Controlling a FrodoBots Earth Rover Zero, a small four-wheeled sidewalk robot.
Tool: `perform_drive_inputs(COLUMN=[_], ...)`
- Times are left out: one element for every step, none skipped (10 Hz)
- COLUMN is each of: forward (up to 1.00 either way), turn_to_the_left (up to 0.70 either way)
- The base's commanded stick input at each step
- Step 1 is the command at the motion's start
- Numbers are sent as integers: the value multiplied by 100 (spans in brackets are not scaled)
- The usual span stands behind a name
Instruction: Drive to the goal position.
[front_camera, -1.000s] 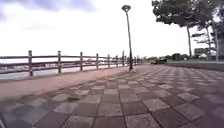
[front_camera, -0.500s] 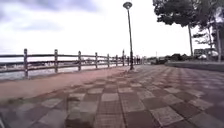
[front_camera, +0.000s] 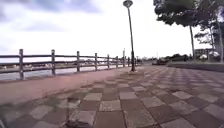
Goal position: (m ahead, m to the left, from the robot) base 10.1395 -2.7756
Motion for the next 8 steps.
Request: perform_drive_inputs(forward=[70, 70, 70, 70, 70, 70, 70, 70], turn_to_the_left=[2, 2, 2, 2, 2, 2, 2, 2])
